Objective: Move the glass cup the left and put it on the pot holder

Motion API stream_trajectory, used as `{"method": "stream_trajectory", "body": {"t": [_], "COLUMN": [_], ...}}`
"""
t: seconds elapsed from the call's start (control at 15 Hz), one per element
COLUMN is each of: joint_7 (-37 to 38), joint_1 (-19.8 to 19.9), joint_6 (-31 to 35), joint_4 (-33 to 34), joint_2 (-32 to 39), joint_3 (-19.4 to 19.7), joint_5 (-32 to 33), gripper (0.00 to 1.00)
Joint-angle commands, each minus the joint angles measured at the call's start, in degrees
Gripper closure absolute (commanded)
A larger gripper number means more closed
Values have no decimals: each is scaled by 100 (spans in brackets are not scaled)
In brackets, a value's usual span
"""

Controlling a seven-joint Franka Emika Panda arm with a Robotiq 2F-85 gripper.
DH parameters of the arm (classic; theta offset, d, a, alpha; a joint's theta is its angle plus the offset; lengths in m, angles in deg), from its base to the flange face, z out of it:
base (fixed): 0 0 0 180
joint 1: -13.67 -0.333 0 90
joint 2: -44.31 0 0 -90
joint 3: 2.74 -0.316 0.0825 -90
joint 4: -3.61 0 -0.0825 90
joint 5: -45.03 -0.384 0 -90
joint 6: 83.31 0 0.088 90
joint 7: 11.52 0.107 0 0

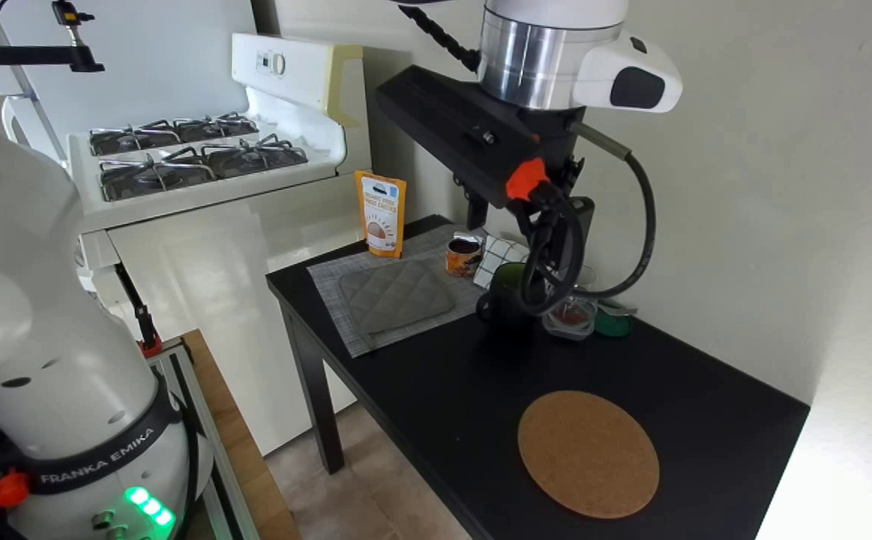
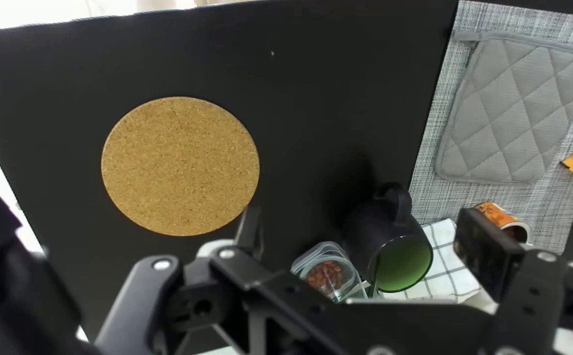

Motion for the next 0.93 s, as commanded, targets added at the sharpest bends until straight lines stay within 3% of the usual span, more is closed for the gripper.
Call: {"method": "stream_trajectory", "body": {"t": [0.0,0.13,0.6,0.67,0.87], "joint_7": [-56,24,259,274,637], "joint_1": [126,181,-27,306,605], "joint_6": [-14,-7,-476,-549,-889], "joint_4": [17,90,1810,2063,2894], "joint_2": [34,141,2376,2691,3428], "joint_3": [-127,-36,687,381,19], "joint_5": [-77,-189,-1510,-1766,-2003], "gripper": [0,0,0,0,0]}}
